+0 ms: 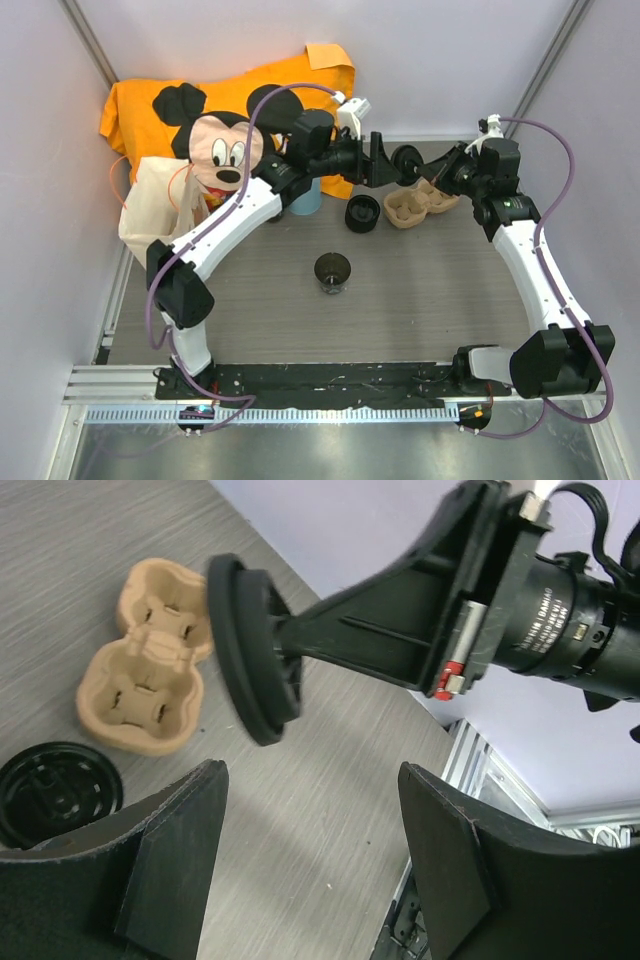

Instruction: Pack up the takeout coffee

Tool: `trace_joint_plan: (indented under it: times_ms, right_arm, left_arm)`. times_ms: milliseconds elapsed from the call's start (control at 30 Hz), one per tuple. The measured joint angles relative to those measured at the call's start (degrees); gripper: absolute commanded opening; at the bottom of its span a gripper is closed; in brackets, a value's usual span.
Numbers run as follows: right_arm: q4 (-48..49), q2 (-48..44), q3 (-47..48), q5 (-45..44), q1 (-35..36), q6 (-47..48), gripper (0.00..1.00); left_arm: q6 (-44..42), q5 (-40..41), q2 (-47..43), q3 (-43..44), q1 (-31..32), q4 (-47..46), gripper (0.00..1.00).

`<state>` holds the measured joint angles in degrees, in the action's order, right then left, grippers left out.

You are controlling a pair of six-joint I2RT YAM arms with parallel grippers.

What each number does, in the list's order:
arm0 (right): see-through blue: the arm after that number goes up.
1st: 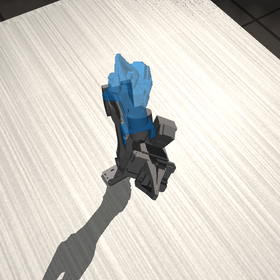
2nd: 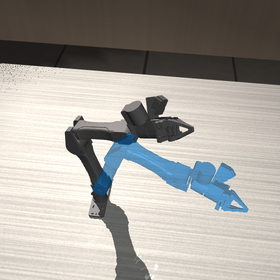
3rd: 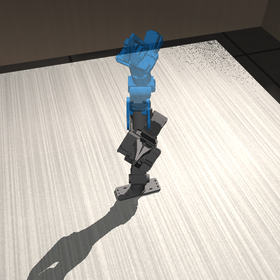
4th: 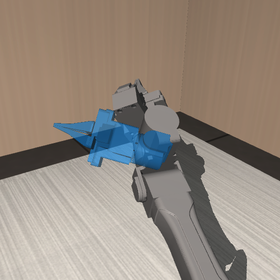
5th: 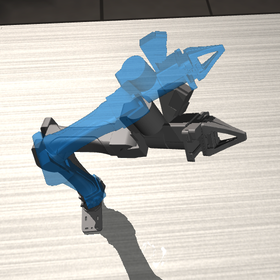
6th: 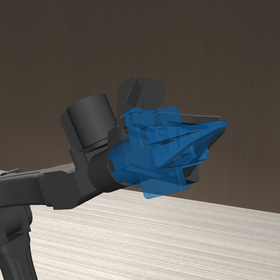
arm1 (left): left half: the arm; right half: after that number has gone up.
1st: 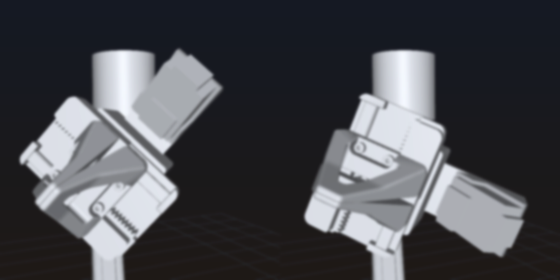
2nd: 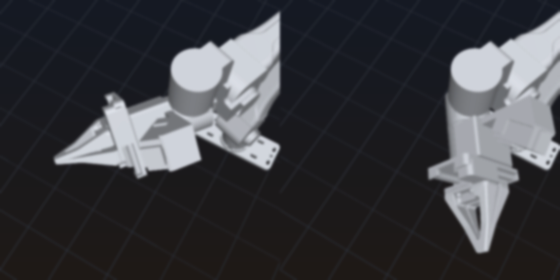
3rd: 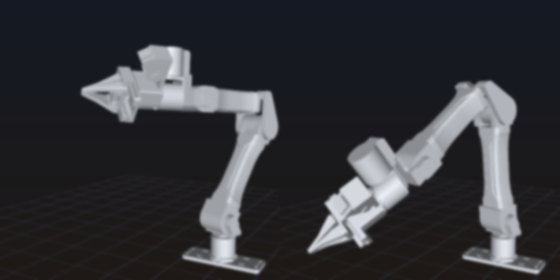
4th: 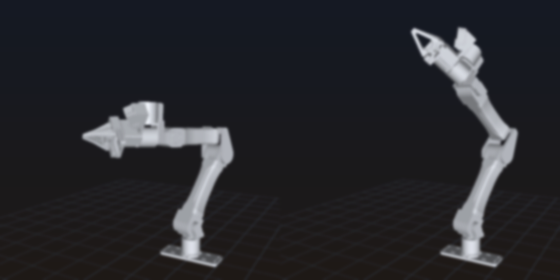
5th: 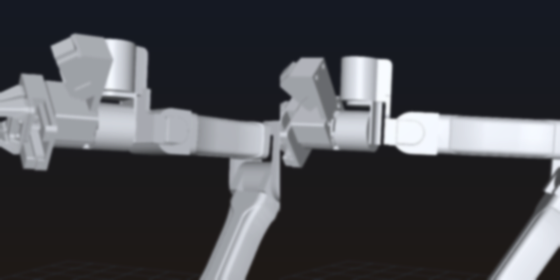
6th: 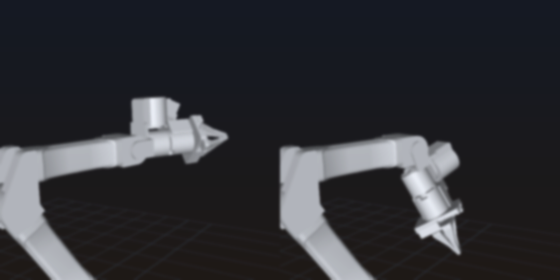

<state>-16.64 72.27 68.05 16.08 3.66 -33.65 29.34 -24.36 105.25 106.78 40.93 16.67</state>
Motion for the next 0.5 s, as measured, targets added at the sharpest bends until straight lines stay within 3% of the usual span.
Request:
trace_joint_plan:
  times_ms: [500]
  right_arm:
    - [1.3,0.0,0.0,1.5,0.0,-2.0,0.01]
  left_arm:
    - [-2.6,3.7,6.8,3.0,2.4,3.1,0.73]
